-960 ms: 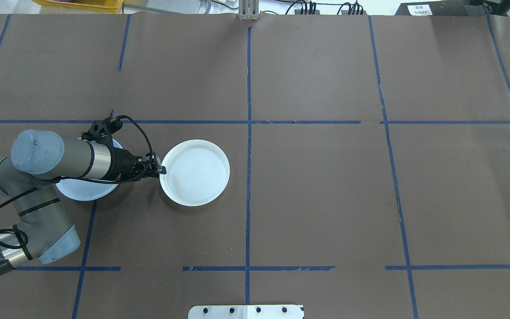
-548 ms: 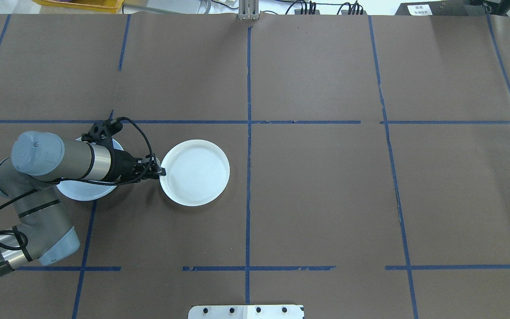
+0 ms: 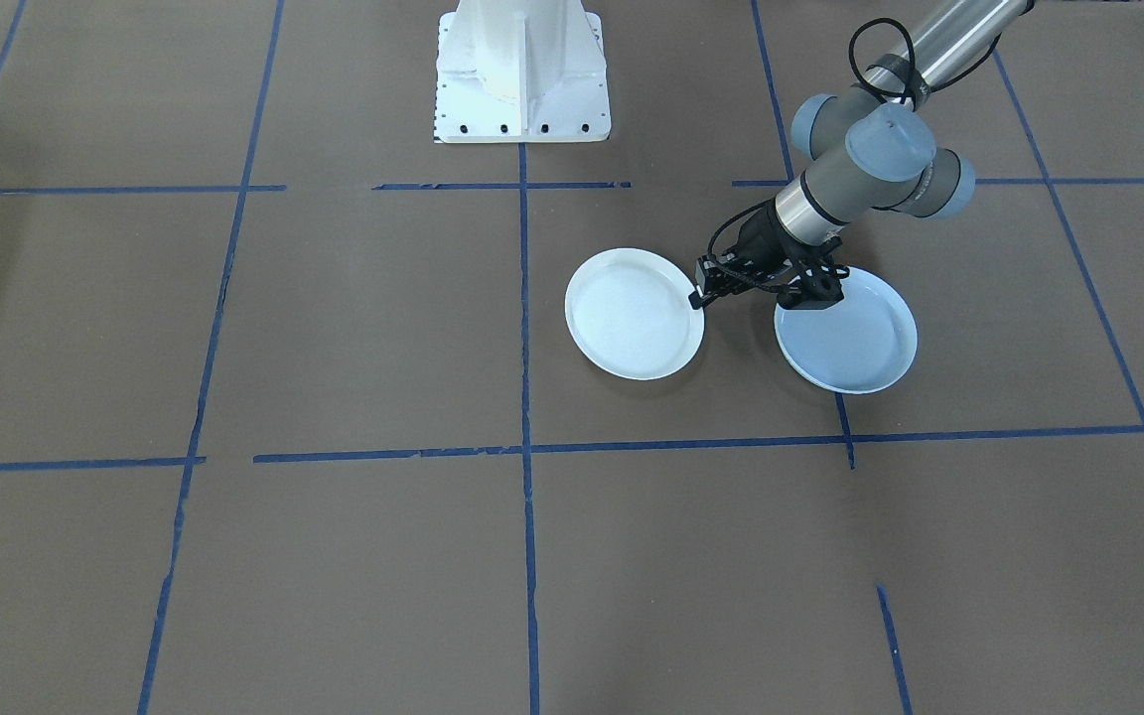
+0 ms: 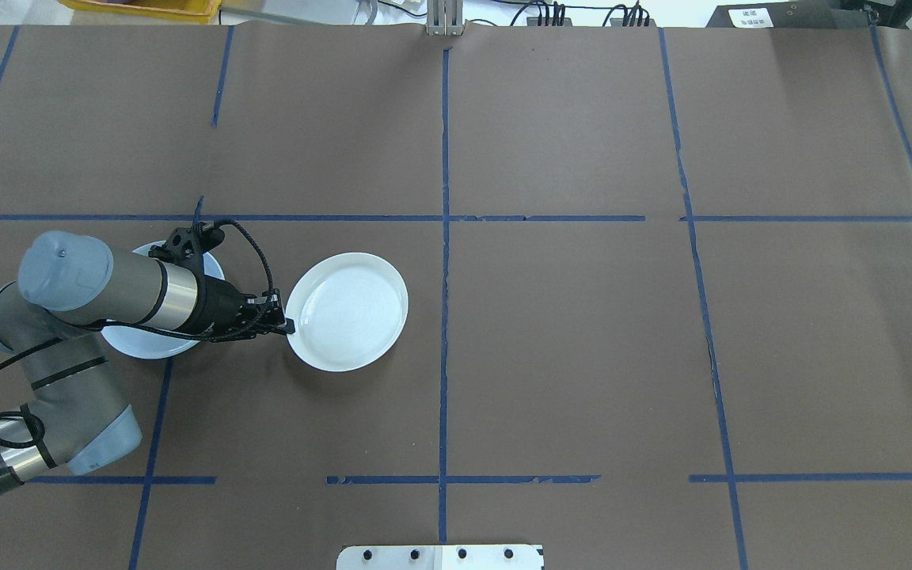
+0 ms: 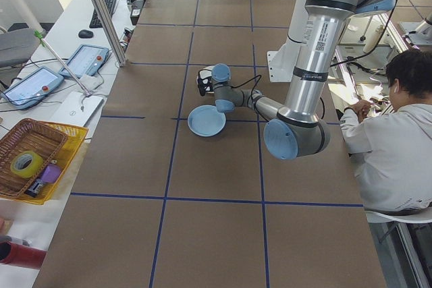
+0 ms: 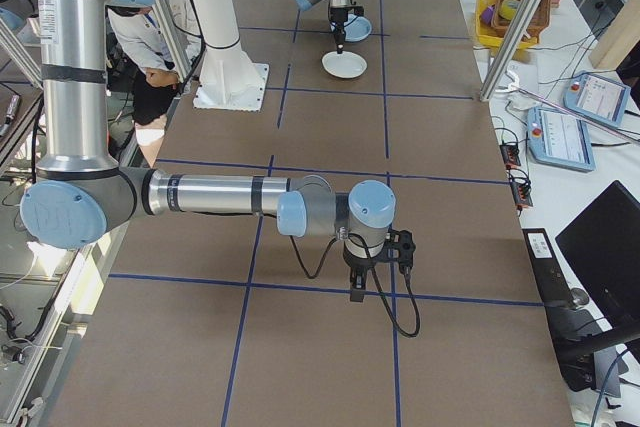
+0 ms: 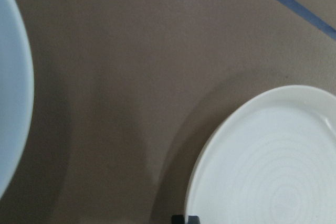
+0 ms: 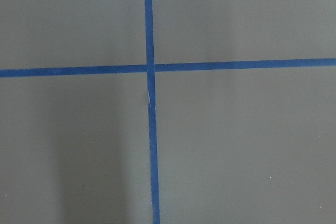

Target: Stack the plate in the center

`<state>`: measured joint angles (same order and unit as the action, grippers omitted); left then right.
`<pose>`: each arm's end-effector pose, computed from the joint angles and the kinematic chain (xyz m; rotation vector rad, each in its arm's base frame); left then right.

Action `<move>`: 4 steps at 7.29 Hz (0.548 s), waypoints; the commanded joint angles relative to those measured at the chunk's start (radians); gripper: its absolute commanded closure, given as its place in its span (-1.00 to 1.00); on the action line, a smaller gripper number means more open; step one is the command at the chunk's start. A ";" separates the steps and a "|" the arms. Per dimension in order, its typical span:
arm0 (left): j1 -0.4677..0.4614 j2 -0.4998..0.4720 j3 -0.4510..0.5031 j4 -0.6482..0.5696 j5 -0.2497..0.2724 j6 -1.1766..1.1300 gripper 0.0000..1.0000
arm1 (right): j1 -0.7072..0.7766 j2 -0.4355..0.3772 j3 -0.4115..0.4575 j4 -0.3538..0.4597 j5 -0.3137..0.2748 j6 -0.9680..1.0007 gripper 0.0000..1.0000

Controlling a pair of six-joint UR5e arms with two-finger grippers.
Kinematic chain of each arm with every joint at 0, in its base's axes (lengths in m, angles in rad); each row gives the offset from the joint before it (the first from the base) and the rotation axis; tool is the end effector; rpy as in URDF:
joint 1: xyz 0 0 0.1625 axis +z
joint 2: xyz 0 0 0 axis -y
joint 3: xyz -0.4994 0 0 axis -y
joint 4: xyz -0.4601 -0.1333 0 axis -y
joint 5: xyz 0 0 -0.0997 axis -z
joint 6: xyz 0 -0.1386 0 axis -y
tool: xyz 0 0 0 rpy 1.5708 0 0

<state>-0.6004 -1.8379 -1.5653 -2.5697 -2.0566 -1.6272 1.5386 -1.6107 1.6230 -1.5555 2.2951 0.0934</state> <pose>0.5581 -0.4653 0.4677 -0.0721 1.2997 -0.2558 0.0240 -0.5437 0.7569 -0.0191 -0.7246 0.0485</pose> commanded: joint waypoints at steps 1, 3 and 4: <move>-0.082 0.050 -0.068 0.000 -0.058 0.051 1.00 | 0.000 0.000 0.000 0.002 0.001 0.000 -1.00; -0.179 0.165 -0.116 -0.006 -0.123 0.200 1.00 | 0.000 0.000 0.000 0.000 0.000 0.000 -1.00; -0.194 0.216 -0.116 -0.012 -0.128 0.301 1.00 | 0.000 0.000 0.000 0.000 0.000 0.000 -1.00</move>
<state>-0.7614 -1.6882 -1.6712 -2.5751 -2.1701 -1.4433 1.5386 -1.6107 1.6230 -1.5553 2.2954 0.0936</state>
